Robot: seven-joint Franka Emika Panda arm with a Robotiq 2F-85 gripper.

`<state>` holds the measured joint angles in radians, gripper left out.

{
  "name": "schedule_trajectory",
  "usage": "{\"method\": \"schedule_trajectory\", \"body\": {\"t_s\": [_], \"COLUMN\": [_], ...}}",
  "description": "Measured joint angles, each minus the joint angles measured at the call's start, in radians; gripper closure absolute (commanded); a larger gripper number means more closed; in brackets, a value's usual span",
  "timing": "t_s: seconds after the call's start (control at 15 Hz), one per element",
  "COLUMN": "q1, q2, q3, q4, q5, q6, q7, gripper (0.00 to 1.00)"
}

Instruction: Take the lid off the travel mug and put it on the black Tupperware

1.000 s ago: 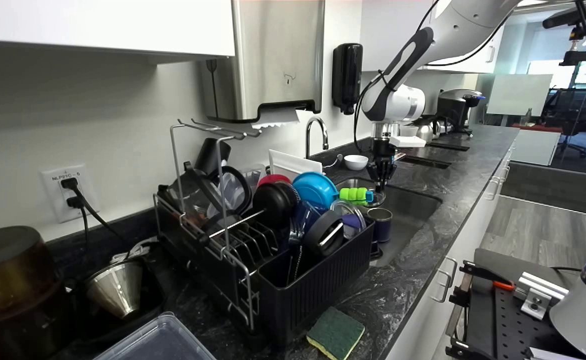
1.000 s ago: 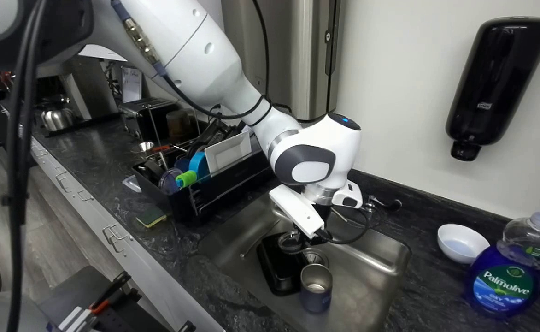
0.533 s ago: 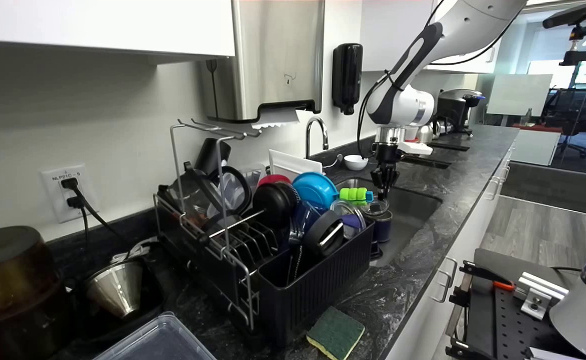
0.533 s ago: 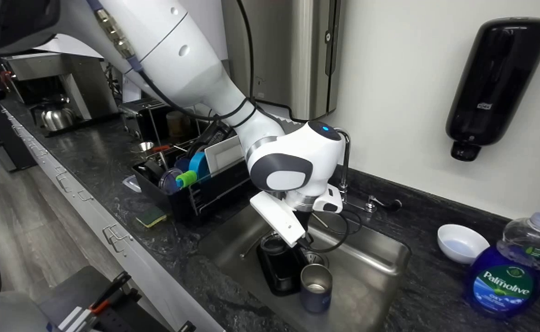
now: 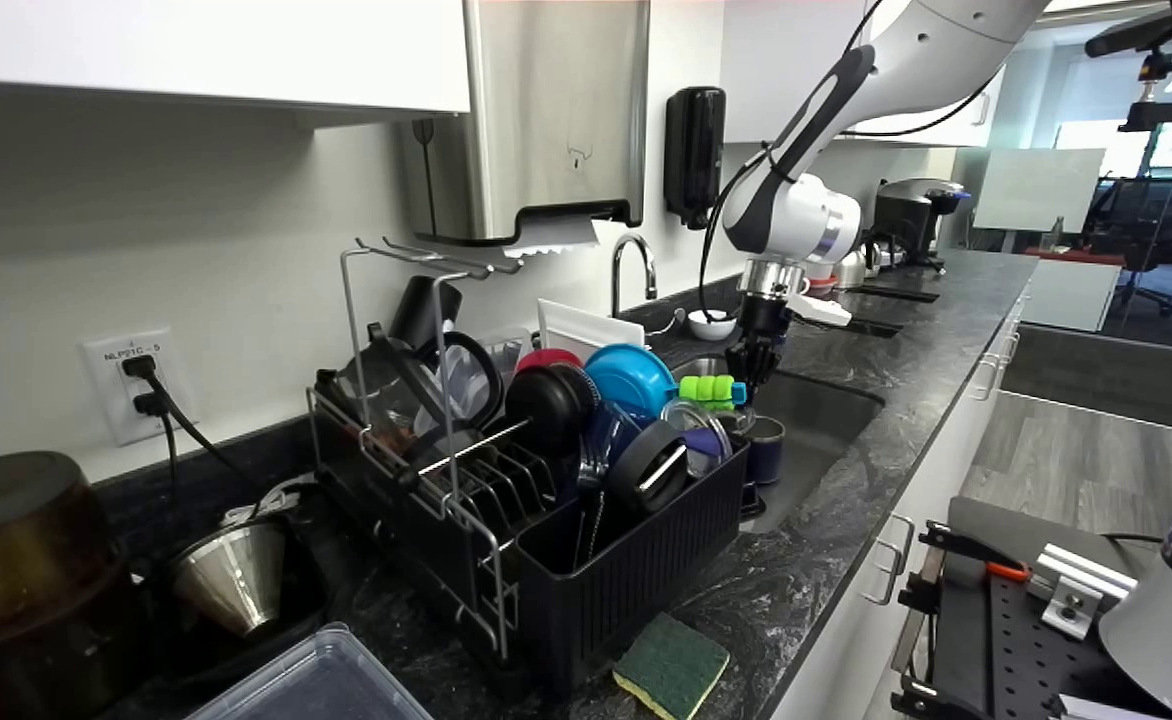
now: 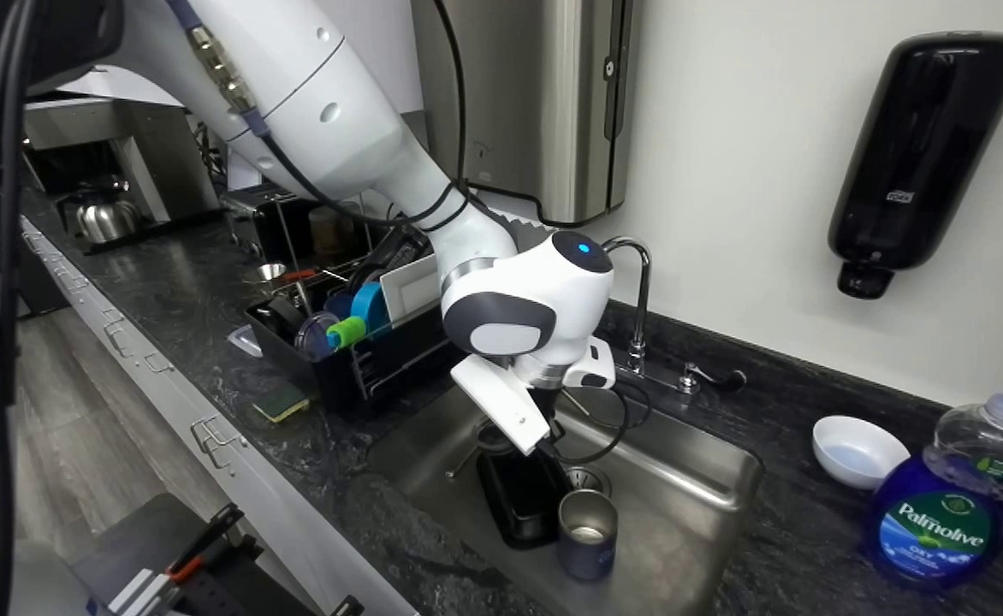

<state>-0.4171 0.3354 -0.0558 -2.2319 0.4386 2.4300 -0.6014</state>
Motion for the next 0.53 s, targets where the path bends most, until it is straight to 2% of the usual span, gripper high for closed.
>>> {"method": "schedule_trajectory", "body": {"t_s": [0.53], "q1": [0.001], "q2": [0.081], "q3": [0.040], "q4": [0.025], "q5": [0.041], "q6": [0.097], "q7": [-0.046], "gripper": [0.98]}}
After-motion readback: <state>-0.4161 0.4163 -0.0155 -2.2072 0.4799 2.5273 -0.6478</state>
